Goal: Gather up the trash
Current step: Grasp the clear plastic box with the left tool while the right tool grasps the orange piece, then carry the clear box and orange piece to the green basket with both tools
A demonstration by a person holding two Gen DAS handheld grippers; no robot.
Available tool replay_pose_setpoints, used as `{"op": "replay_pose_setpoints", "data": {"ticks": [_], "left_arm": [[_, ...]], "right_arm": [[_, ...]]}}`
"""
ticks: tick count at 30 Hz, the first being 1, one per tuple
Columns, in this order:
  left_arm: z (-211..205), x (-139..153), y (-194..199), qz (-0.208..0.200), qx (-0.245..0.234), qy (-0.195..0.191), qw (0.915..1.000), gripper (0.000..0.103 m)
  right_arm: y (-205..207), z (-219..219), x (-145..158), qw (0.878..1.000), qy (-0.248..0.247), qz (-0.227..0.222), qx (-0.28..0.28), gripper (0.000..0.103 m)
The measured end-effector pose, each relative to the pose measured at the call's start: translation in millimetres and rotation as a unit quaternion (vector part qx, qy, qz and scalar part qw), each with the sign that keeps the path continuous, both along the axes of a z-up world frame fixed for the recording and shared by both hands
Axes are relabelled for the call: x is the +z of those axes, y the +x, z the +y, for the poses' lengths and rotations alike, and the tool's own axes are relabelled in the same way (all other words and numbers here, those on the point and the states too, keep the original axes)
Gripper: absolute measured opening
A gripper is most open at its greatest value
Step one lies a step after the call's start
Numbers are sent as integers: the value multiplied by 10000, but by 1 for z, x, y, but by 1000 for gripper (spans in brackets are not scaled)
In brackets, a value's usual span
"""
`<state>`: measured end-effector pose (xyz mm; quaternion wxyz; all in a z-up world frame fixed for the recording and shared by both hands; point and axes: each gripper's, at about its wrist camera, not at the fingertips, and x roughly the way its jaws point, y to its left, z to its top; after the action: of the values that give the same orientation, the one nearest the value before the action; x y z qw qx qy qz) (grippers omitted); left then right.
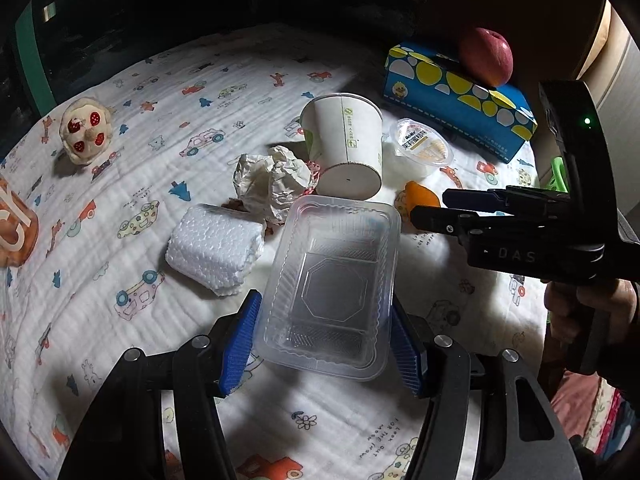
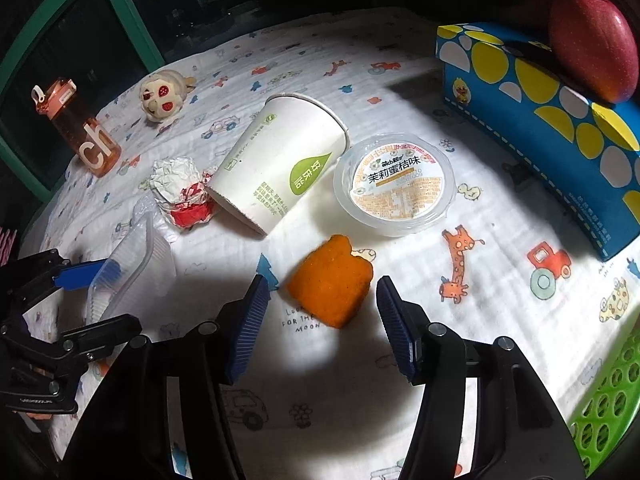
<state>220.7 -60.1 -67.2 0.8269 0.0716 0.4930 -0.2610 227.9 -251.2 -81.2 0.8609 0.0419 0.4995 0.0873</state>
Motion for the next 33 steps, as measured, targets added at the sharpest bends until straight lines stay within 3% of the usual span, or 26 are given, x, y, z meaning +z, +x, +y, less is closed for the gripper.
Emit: {"op": "replay_pose_setpoints", "data": {"ticks": [19,26,33], "left_arm": [[6,-1,-1,78,132,-40,9999,59],[2,4,-5,70,126,-55,9999,59],[-12,16,-14,6,24,-126,9999,59]], "right_arm": [[6,9,-9,9988,-481,-30,-107,41],[-4,1,-2,9995,-269,-84,-165,34],[-33,-10,26,9993,-98,-332,-158,32]]}}
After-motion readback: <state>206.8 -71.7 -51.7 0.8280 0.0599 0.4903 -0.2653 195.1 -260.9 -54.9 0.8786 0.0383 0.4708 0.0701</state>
